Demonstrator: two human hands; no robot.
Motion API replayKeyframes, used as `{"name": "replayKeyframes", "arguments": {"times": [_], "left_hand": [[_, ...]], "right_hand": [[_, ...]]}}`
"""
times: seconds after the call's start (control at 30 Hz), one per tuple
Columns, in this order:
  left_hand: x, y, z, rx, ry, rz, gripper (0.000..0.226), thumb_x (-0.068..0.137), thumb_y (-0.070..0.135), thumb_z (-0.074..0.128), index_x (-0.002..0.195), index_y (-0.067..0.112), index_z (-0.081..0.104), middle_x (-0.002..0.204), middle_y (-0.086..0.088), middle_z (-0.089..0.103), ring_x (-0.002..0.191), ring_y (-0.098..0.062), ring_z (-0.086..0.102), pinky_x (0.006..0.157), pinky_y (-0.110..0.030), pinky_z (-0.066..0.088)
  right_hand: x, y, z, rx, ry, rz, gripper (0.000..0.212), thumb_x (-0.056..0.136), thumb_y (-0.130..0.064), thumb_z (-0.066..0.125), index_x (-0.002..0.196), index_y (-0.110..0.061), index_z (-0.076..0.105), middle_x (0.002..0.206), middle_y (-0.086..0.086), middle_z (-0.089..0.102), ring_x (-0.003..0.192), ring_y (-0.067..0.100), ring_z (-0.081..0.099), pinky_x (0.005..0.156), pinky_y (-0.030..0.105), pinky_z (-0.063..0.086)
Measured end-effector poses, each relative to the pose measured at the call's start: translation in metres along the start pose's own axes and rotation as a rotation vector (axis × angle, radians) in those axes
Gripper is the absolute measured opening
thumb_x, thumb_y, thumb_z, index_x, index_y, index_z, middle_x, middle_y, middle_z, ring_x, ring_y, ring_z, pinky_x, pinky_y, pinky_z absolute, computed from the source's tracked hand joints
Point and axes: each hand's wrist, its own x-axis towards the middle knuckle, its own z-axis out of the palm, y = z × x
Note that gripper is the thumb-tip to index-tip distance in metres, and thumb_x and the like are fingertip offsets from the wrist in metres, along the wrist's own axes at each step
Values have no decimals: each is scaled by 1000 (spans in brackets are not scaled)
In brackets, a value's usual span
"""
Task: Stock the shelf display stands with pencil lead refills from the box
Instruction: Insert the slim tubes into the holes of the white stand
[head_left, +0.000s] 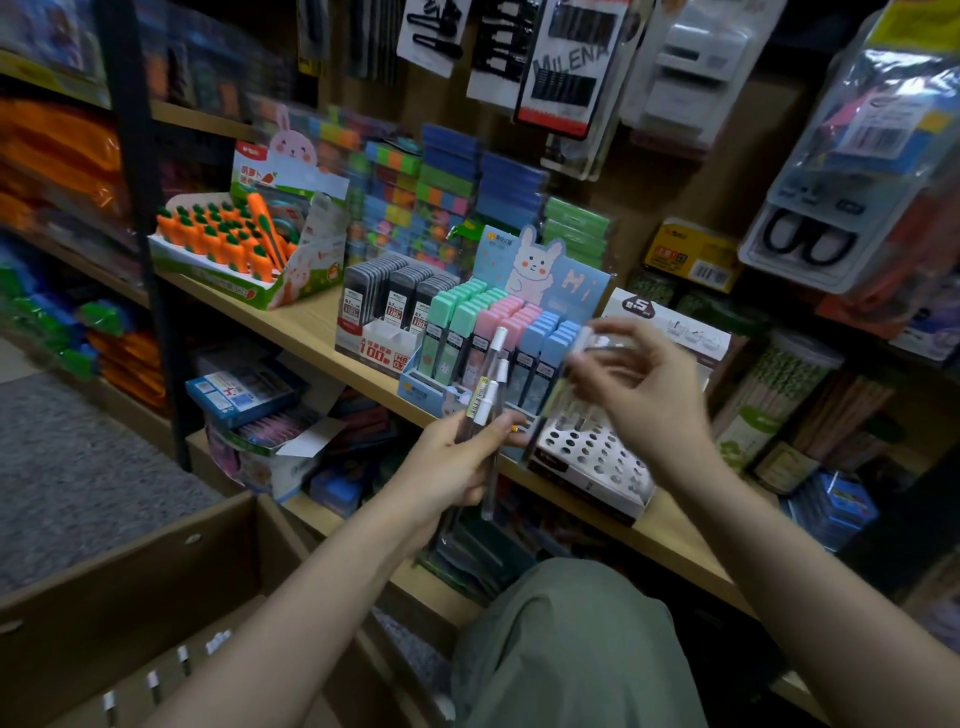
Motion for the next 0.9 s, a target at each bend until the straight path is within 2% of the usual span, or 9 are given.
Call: {"name": "replayKeyframes", "arguments": {"times": [0.07, 0.13, 0.2, 0.33, 0.5, 0.67, 0.8, 0.9], "left_hand": [[1, -2, -3, 23, 56, -10, 25, 98, 33, 54, 115, 18, 64, 82, -2, 71, 40, -4, 34, 38, -16, 30], [2, -3, -3, 53, 53, -28, 23, 98, 34, 53, 114, 20, 62, 70, 2, 60, 41, -3, 36, 40, -17, 30], [2, -3, -2, 53, 35, -49, 22, 99, 33, 52, 113, 19, 61, 65, 4, 52, 40, -3, 35, 39, -16, 29], [2, -5, -3, 98, 30, -81, 26, 99, 33, 52, 116, 14, 58, 66, 5, 48, 42, -3, 35, 40, -16, 29], [1, -3, -6, 78, 18, -116, 37, 97, 40, 52, 119, 11, 56, 65, 7, 48, 44, -4, 31, 41, -16, 27], [1, -4, -6, 26, 21, -149, 33, 98, 44, 48, 113, 15, 55, 63, 8, 50, 47, -6, 27, 43, -18, 24], [3, -6, -2, -49, 10, -167, 25, 101, 35, 46, 113, 15, 54, 72, 2, 51, 50, -6, 31, 43, -19, 27], [4, -5, 0, -53, 6, -153, 18, 103, 29, 42, 113, 18, 52, 77, 0, 50, 51, -6, 32, 45, -19, 28]], "right_hand": [[6, -3, -16, -91, 122, -119, 24, 88, -12, 70, 105, -25, 61, 89, -2, 72, 77, 7, 72, 66, 20, 58], [9, -1, -28, -206, 177, -204, 23, 89, -17, 70, 106, -28, 59, 90, -7, 70, 80, 3, 71, 67, 18, 57], [9, 7, -31, -279, 187, -215, 25, 89, -19, 70, 107, -31, 57, 89, -10, 68, 80, -1, 70, 68, 19, 59], [6, 26, -27, -314, 203, -199, 27, 90, -18, 70, 106, -33, 56, 90, -11, 68, 83, 3, 70, 72, 30, 61], [4, 31, -24, -331, 225, -213, 30, 90, -17, 69, 105, -38, 54, 89, -13, 66, 83, 2, 69, 71, 30, 62], [-2, 30, -26, -363, 208, -241, 29, 89, -19, 69, 104, -38, 54, 87, -15, 65, 82, -1, 68, 70, 21, 59], [0, 33, -24, -400, 212, -220, 24, 89, -20, 70, 102, -33, 55, 86, -18, 64, 80, -5, 66, 68, 15, 56], [4, 35, -19, -464, 189, -213, 23, 88, -16, 72, 100, -27, 56, 86, -21, 59, 79, -12, 62, 64, 2, 47]]}}
